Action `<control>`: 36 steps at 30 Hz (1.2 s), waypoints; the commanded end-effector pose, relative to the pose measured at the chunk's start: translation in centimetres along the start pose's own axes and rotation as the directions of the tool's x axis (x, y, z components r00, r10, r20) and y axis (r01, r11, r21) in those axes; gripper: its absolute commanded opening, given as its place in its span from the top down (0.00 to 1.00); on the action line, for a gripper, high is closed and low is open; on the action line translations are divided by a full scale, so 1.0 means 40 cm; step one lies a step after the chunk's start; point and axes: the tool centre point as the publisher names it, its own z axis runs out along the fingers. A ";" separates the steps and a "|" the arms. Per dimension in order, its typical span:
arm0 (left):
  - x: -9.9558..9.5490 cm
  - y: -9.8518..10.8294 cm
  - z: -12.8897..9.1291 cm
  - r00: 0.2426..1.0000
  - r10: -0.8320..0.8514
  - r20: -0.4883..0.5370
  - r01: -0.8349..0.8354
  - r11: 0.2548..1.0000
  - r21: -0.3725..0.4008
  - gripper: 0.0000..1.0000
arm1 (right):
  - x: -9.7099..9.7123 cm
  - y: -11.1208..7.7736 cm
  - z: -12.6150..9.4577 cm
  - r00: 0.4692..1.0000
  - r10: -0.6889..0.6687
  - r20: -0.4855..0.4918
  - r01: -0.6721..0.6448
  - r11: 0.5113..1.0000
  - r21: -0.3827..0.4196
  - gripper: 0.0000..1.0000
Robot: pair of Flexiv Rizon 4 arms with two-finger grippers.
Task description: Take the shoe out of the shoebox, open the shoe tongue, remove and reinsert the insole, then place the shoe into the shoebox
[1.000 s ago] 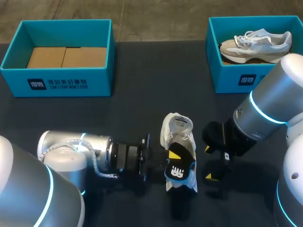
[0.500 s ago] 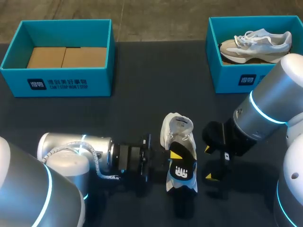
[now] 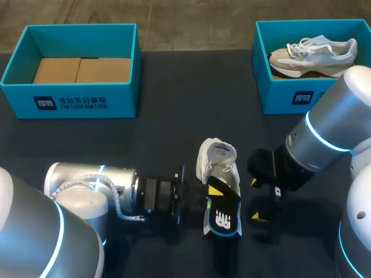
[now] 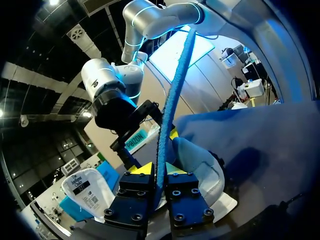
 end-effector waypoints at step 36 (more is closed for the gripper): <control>-0.010 -0.069 0.037 1.000 -0.020 -0.007 0.019 0.985 -0.169 1.00 | 0.002 0.001 0.002 1.000 0.001 0.002 -0.001 1.000 0.001 0.00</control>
